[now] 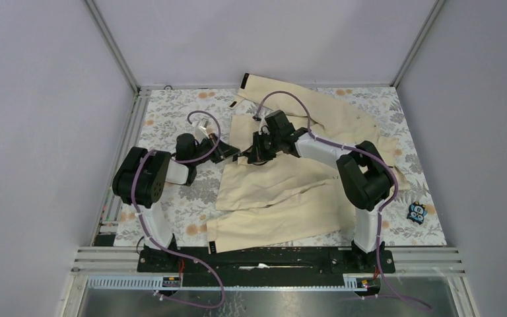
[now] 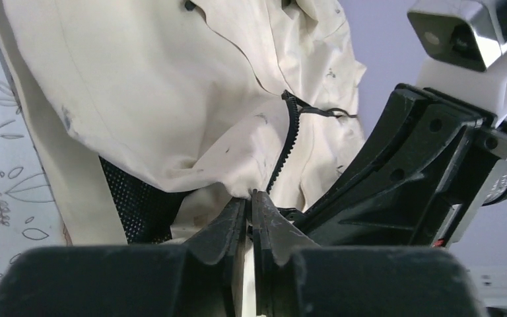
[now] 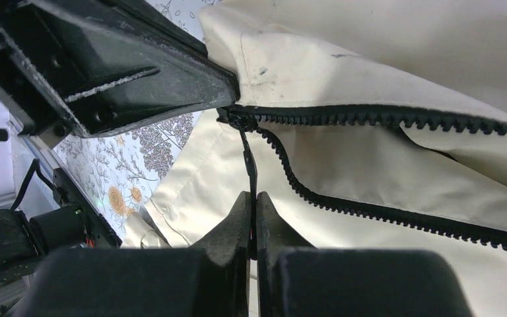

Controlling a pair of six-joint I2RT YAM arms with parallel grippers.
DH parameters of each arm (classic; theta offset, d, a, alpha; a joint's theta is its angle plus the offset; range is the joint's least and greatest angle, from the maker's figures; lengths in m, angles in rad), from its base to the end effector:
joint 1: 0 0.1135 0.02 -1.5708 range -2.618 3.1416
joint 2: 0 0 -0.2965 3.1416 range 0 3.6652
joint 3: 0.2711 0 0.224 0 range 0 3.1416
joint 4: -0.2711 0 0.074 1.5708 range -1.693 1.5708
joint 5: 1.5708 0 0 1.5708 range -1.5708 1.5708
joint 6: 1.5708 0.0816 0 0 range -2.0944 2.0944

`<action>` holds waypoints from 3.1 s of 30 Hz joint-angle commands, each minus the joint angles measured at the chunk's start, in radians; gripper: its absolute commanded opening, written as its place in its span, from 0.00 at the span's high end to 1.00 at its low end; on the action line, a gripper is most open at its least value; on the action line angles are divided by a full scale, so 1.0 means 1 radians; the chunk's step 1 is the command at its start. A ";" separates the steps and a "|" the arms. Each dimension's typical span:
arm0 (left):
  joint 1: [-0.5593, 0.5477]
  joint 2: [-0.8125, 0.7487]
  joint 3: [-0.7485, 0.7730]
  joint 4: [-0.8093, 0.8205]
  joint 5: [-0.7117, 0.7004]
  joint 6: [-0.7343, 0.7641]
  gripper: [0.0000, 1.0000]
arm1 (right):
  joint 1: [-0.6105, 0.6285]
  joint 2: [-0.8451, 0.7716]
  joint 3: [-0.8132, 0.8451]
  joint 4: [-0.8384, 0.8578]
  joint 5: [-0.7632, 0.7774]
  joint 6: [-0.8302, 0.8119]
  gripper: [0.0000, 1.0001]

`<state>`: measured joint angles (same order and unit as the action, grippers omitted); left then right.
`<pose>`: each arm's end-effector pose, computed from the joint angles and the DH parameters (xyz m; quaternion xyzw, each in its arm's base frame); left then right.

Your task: Zip up the jacket

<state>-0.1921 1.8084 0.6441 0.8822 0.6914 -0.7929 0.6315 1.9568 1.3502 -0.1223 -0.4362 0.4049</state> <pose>0.3451 -0.1201 0.1891 -0.0281 0.7787 -0.5059 0.3699 0.3457 0.2956 0.2159 -0.1886 0.8754 0.3692 0.2488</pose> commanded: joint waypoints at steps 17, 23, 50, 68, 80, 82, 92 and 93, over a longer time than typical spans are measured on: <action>0.017 0.232 -0.122 0.692 -0.039 -0.446 0.46 | 0.023 -0.033 -0.015 -0.003 0.003 0.013 1.00; -0.024 0.214 -0.126 0.631 -0.098 -0.410 0.52 | 0.039 -0.037 0.005 -0.027 0.028 0.005 1.00; -0.012 0.128 -0.108 0.492 -0.065 -0.248 1.00 | 0.082 0.016 0.141 -0.124 0.083 0.008 1.00; -0.034 -0.075 0.071 -0.304 -0.232 0.217 1.00 | -0.182 0.204 0.333 -0.512 -0.045 -0.274 1.00; -0.020 -0.092 -0.016 -0.011 -0.072 0.009 0.62 | -0.055 0.099 0.255 -0.271 -0.193 -0.135 1.00; -0.009 -0.093 -0.062 0.092 -0.074 -0.067 0.54 | -0.050 0.094 0.241 -0.251 -0.184 -0.124 1.00; -0.001 0.033 -0.151 0.452 -0.070 -0.355 0.46 | -0.025 0.100 0.233 -0.247 -0.137 -0.116 1.00; -0.006 0.050 -0.154 0.483 -0.071 -0.367 0.50 | -0.024 0.101 0.235 -0.248 -0.135 -0.113 1.00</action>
<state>-0.1921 1.7943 0.5072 1.1091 0.5991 -1.0286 0.5888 2.1036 1.5768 -0.3935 -0.6044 0.2745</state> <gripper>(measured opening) 0.544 0.029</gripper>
